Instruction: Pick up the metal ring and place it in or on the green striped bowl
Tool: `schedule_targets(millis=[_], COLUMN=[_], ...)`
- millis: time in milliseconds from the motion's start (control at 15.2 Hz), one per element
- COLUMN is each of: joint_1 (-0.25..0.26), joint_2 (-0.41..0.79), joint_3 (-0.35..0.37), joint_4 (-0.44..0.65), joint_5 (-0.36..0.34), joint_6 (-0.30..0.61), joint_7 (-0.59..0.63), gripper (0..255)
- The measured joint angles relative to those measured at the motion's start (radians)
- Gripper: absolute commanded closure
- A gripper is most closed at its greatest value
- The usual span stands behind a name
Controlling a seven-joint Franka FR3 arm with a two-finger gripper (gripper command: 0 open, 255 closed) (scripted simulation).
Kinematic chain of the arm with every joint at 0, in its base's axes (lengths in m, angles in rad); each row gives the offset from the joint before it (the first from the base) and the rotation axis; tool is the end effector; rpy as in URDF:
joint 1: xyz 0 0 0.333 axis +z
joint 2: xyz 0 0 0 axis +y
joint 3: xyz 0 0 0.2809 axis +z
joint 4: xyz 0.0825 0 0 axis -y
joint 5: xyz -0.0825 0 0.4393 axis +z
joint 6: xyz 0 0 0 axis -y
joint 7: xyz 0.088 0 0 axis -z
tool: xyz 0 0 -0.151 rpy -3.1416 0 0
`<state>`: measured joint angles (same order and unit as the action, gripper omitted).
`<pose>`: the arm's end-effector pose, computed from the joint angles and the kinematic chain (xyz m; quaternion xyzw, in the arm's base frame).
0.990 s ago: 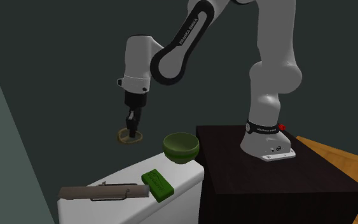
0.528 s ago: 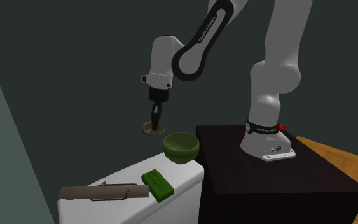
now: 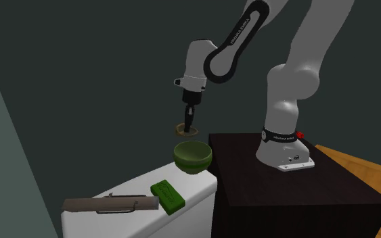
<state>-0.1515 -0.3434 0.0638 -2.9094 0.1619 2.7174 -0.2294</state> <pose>0.3986 -0.0431 0.1654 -0.9967 0.0015 -0.0793 0.0156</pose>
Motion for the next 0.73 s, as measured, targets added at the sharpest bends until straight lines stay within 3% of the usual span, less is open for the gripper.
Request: schedule_targets(millis=[198,726], joint_1=[-0.024,0.012], joint_2=[-0.084,0.064], joint_3=[-0.042,-0.079], joint_4=[-0.072,-0.093], joint_5=[-0.010,0.035], joint_6=[-0.015,0.152], joint_7=[-0.056,-0.109], gripper=[255,255])
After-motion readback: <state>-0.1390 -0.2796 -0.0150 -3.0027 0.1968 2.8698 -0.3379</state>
